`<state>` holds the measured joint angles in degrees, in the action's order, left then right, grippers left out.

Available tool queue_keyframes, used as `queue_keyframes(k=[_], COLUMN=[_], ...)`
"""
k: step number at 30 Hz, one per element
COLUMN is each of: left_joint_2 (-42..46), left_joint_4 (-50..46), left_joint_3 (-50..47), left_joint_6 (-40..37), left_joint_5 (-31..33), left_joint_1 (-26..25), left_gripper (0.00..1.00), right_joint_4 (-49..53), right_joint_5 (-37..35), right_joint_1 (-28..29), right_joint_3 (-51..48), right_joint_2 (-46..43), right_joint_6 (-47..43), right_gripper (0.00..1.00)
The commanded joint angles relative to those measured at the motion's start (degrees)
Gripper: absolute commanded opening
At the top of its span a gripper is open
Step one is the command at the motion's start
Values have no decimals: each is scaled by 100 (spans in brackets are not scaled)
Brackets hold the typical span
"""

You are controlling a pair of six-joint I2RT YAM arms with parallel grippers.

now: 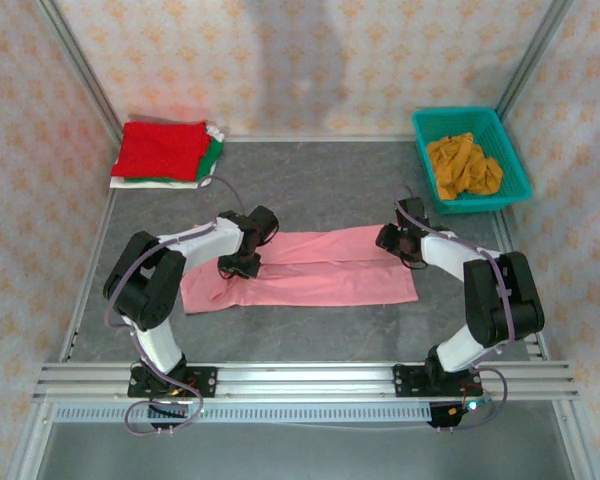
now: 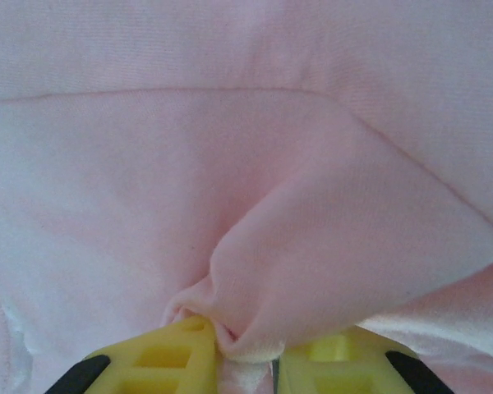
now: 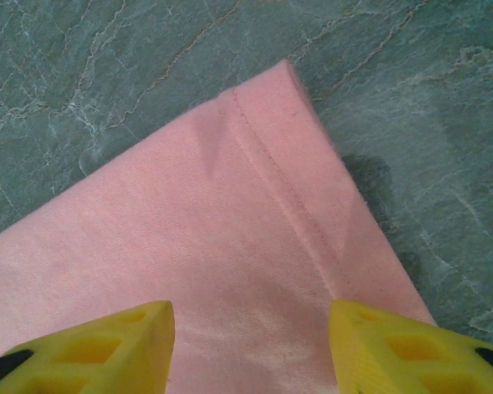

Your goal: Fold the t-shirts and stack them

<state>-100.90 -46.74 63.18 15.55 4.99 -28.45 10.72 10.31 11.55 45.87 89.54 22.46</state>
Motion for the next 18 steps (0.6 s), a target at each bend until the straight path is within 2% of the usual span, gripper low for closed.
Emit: queue_keyframes(k=[1, 3, 5, 7, 9, 11, 18], left_joint_2=[314, 337, 376, 412, 390, 320, 270], left_joint_4=[-242, -320, -365, -363, -327, -291, -216], left_joint_3=[157, 218, 245, 233, 196, 182, 107], left_joint_6=[78, 80, 88, 90, 75, 60, 53], left_joint_5=[265, 274, 299, 324, 352, 321, 152], left_joint_1=[15, 10, 8, 15, 18, 13, 14], left_gripper=[25, 28, 27, 17, 13, 1, 0], right_joint_4=[158, 172, 180, 163, 159, 152, 194], right_joint_5=[-142, -138, -138, -134, -134, -134, -169], right_joint_1=[-35, -31, -30, -30, -30, -33, -30], right_joint_3=[142, 152, 164, 175, 171, 175, 195], right_joint_2=[-42, -37, -37, -31, -33, -29, -31], right_joint_6=[-29, -31, -31, -29, -31, -31, -65], right_gripper=[52, 52, 52, 52, 52, 52, 52])
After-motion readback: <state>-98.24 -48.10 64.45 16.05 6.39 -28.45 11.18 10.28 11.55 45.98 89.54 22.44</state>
